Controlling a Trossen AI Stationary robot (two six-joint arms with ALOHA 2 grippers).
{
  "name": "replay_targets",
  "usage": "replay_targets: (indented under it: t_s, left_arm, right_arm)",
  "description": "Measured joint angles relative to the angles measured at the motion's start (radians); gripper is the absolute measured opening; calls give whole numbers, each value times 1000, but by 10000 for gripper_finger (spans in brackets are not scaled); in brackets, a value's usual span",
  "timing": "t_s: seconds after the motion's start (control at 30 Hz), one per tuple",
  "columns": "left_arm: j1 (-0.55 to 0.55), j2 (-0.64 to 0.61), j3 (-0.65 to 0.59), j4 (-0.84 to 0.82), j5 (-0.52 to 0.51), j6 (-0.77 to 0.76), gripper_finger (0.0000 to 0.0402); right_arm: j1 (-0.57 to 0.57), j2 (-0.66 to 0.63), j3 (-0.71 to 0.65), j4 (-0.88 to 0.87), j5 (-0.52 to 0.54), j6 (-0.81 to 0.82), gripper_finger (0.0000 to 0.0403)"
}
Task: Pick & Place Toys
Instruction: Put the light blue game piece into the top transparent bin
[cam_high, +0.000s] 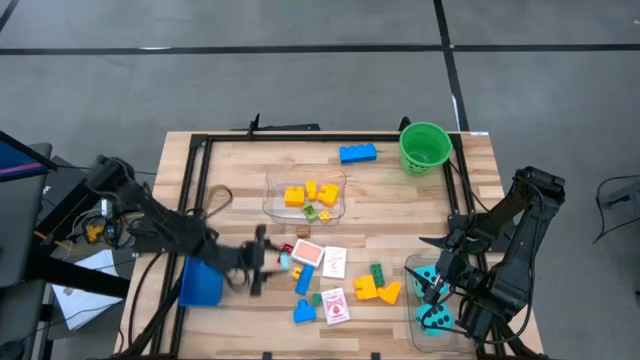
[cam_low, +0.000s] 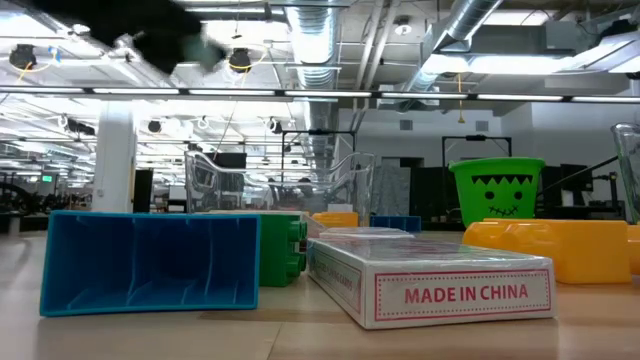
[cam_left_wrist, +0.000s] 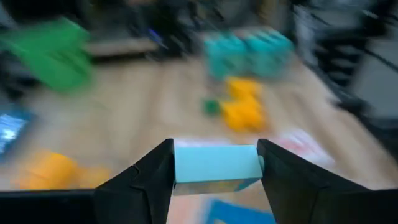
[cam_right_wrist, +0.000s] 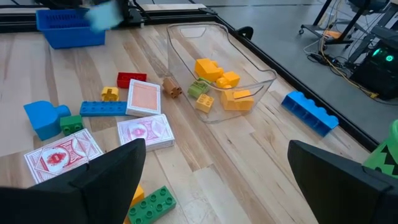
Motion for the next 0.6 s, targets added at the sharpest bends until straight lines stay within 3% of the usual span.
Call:
replay_targets:
  t_s: [0.17, 0.27, 0.43, 0.6]
  left_arm:
    - [183, -81, 0, 64, -12, 197, 199]
    - [326, -83, 0, 107, 33, 245, 199]
    - [536, -33, 1, 96, 181, 168, 199]
    - [615, 64, 1, 54, 208, 111, 200]
  right_arm:
    - [0, 0, 0, -2, 0, 0, 384]
    - [-3, 0, 0, -2, 1, 0, 384]
    - [-9, 0, 0, -2, 1, 0, 384]
    - [-9, 0, 0, -2, 2, 1, 384]
